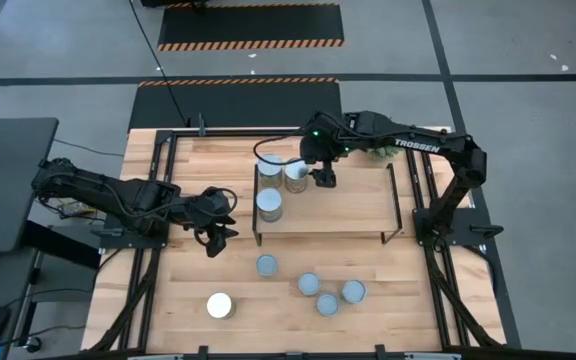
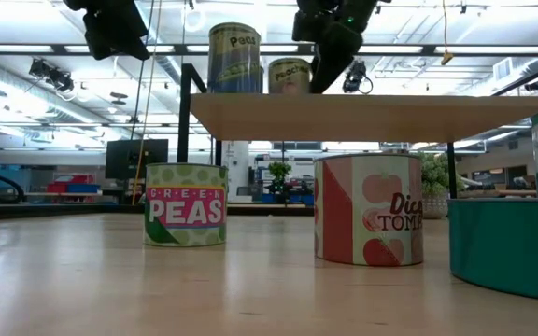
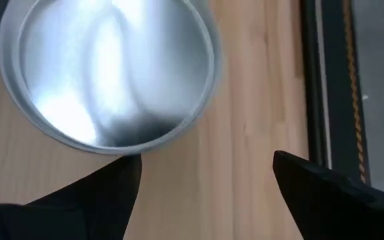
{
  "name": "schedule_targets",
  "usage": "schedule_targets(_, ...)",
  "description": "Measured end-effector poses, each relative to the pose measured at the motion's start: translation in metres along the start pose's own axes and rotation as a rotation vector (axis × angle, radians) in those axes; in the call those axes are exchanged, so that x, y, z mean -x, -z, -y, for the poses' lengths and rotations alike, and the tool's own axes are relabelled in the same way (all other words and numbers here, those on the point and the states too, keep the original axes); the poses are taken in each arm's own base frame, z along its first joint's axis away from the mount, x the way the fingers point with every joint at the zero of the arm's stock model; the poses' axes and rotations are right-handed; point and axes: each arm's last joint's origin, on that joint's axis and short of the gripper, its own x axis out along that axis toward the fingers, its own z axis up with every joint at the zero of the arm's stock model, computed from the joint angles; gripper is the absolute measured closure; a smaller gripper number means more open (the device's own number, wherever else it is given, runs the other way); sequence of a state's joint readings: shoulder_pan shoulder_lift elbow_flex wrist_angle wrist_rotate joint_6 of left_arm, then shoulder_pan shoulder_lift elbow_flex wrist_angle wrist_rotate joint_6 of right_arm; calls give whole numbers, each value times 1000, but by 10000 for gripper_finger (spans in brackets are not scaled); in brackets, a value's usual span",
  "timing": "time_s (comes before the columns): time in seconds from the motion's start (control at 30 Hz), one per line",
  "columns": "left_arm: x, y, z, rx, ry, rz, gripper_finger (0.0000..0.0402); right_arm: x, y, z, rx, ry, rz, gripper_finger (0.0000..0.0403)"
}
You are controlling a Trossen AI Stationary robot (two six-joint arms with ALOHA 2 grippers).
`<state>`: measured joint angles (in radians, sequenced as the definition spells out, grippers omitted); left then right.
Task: Pick and place cans onto a shelf
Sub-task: Put the canned peaches on the shelf, then put the canned oranges on the shelf
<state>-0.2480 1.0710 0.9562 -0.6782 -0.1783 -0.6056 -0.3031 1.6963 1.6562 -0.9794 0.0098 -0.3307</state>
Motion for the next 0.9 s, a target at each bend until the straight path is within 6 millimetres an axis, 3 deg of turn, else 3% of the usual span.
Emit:
schedule_targets(0.27, 0, 1, 0, -1, -4, -6, 230, -1, 2, 1, -11, 37, -39, 57)
schedule_targets(0.47, 0, 1, 0, -1, -5, -7, 230, 17, 4, -7, -20, 7, -122, 57)
schedule_targets(0.67, 0, 2, 1, 9, 46, -43, 230, 38, -5, -38, -107, -37, -147, 57)
schedule_targets(0.9, 3, 11, 14, -9, 299, -224, 230, 45, -13, -100, -218, -87, -161, 57)
